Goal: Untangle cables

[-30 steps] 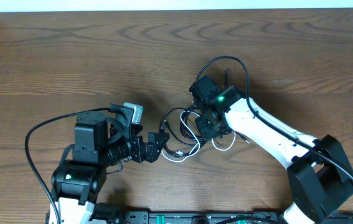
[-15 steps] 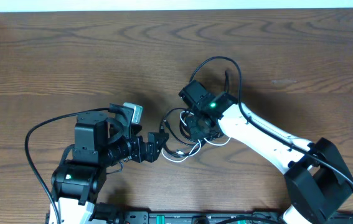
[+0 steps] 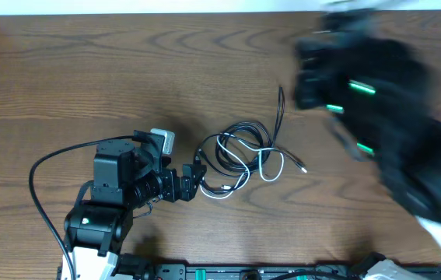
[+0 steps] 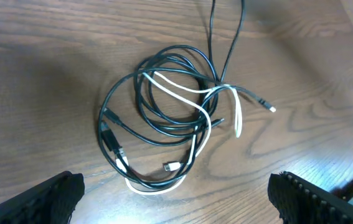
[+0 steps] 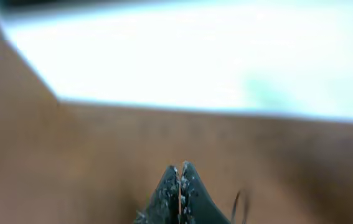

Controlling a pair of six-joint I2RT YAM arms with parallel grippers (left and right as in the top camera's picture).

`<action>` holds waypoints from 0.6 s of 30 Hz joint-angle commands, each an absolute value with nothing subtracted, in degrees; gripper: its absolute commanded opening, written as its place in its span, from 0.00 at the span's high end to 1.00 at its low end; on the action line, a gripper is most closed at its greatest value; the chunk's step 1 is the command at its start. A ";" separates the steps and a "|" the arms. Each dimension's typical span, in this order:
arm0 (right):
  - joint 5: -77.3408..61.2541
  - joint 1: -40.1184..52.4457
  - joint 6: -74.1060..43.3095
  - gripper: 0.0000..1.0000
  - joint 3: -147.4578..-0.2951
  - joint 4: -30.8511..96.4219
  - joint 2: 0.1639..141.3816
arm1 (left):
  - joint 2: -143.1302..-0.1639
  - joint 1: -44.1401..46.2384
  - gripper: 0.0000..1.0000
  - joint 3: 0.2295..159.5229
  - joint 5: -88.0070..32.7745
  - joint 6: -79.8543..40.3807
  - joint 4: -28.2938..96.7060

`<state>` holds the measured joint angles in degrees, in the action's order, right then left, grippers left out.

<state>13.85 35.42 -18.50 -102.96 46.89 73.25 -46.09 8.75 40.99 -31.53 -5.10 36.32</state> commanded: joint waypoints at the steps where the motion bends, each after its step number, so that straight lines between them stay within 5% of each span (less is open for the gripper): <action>1: 18.74 33.04 -16.67 0.98 -103.44 49.08 69.49 | -46.37 8.86 0.00 42.02 -30.79 -4.93 36.62; 4: 18.48 32.32 -17.43 0.96 -103.37 55.48 67.96 | -46.85 8.86 0.00 42.02 -30.79 -4.93 36.62; 7: 18.48 32.34 -19.81 0.76 -102.78 65.30 68.99 | -47.35 8.86 0.00 42.02 -30.48 -4.69 36.60; 11: 15.88 32.34 -21.74 0.72 -99.79 74.78 72.36 | -47.46 8.64 0.00 42.04 -21.30 -3.68 36.32; 18: 7.03 32.34 -17.78 0.49 -88.92 73.95 79.11 | -47.42 5.30 0.01 50.11 -17.23 -6.35 38.13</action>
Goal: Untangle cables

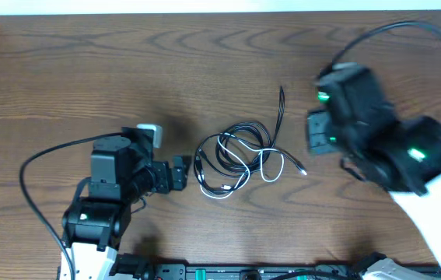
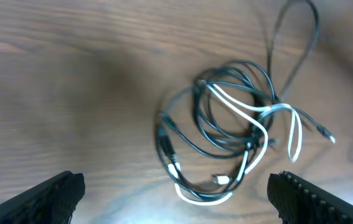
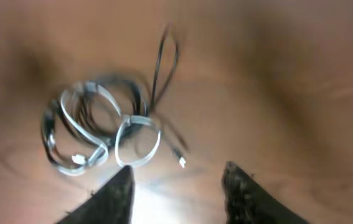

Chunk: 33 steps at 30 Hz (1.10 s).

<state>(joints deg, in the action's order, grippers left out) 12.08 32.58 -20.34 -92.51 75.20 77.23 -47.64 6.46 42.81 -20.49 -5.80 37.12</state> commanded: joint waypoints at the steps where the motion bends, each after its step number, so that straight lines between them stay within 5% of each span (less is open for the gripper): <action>1: 6.04 32.34 -16.78 0.47 -87.70 73.01 79.94 | -47.46 5.10 0.01 52.75 -17.21 -5.54 39.31; 8: -2.98 33.30 -15.33 0.44 -77.56 62.04 89.23 | -47.64 4.99 0.03 69.73 -7.46 -4.71 51.27; 33: -6.83 47.03 -10.26 0.22 -72.18 46.11 106.08 | -47.46 4.99 0.04 70.15 -10.04 -4.75 57.04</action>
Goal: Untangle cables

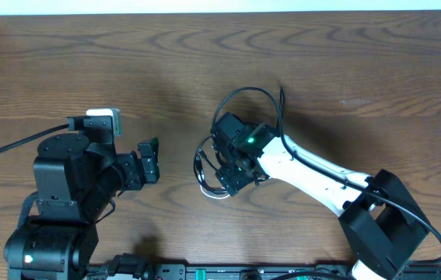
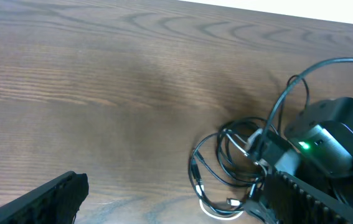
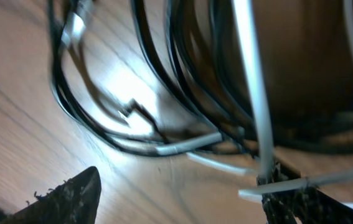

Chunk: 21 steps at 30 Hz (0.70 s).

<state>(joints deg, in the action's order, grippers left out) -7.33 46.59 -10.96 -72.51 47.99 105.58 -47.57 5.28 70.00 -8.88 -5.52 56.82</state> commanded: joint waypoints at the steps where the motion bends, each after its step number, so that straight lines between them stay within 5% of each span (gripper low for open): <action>1: -5.82 47.03 -10.44 0.22 -72.16 44.93 106.08 | -47.46 4.99 0.05 70.15 -10.04 -4.75 57.12; 7: 0.62 46.74 -12.38 0.16 -71.66 38.44 106.08 | -47.46 4.99 0.04 70.15 -10.02 -4.73 58.52; 21: 2.81 46.63 -15.31 0.20 -67.07 34.74 106.10 | -47.46 4.99 0.04 70.15 -10.02 -4.71 59.99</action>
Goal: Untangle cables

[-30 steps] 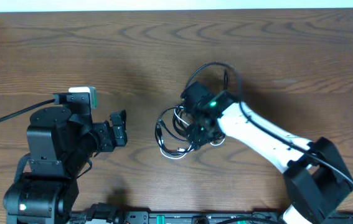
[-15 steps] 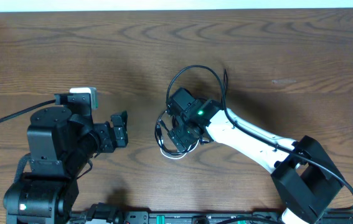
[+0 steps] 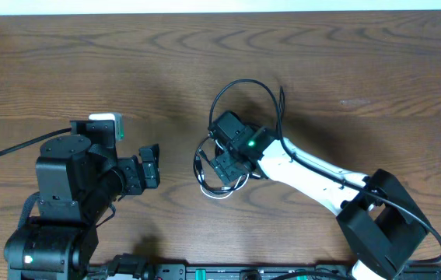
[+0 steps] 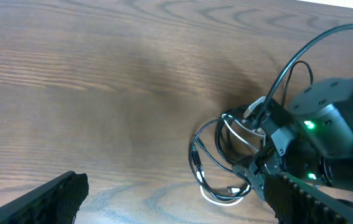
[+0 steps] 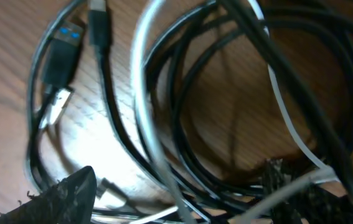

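The cable tangle point(image 3: 204, 185) lies mid-table, black and white leads coiled together. My right gripper point(image 3: 225, 166) is down on it, open. In the right wrist view point(image 5: 176, 199) black strands and a white cable point(image 5: 146, 106) run between the spread fingers point(image 5: 64, 193), and a black USB plug point(image 5: 61, 56) lies at the upper left. My left gripper point(image 3: 152, 165) stands open left of the tangle, apart from it. Its view point(image 4: 176, 208) shows the tangle point(image 4: 216, 171) ahead, partly hidden by the right arm point(image 4: 332, 137).
A loose black cable end point(image 3: 281, 101) points toward the far side. The right arm's own black lead point(image 3: 243, 87) arcs above the tangle. A rail point(image 3: 228, 272) runs along the near table edge. Bare wood point(image 3: 72, 70) lies to the left and behind.
My right gripper has shifted slightly over the tangle, still open; its view now takes in more of the coil and the USB plug. The left arm has hardly moved.
My left gripper stood open at the tangle's left edge while the right arm, shut, was blurred at the far right. Then the left gripper was further left and the right gripper, open, was right of the tangle. Later the right gripper sat open on the coil, where it stays.
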Controlling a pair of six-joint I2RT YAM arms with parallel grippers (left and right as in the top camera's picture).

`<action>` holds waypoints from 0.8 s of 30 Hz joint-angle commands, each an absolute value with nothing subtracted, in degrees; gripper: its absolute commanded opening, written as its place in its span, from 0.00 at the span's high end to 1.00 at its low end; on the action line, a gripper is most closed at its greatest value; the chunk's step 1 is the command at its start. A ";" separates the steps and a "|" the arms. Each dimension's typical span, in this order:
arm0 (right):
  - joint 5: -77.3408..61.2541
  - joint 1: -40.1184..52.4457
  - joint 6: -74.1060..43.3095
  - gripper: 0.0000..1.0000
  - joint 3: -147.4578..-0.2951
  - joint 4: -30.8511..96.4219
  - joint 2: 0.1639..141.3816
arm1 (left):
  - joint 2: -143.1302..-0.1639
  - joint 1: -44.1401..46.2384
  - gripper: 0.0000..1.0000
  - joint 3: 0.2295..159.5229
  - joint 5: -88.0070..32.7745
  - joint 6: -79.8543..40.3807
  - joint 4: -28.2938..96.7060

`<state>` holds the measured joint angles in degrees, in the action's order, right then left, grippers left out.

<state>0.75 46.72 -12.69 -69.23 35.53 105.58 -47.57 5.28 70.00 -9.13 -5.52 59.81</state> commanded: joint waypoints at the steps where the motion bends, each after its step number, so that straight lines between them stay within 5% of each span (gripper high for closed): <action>1: 3.07 46.63 -15.88 0.23 -66.28 34.13 106.10 | -47.46 4.99 0.04 70.15 -10.02 -4.71 59.99; 3: 3.05 46.63 -16.27 0.41 -65.10 33.34 106.08 | -47.46 4.99 0.04 70.15 -10.02 -4.71 59.99; 4: 3.05 46.61 -16.27 0.90 -64.82 33.19 106.08 | -47.46 4.99 0.04 70.15 -10.02 -4.71 59.96; 5: 2.96 46.57 -16.49 0.99 -64.84 33.10 106.08 | -47.46 4.99 0.04 70.15 -10.02 -4.71 59.99; 13: 2.61 46.48 -20.32 0.99 -69.95 37.32 103.72 | -47.46 4.99 0.04 70.13 -10.02 -4.71 60.47; 24: 7.81 43.62 -12.21 0.99 -94.50 49.52 88.97 | -47.46 4.99 0.04 70.08 -10.00 -4.71 60.88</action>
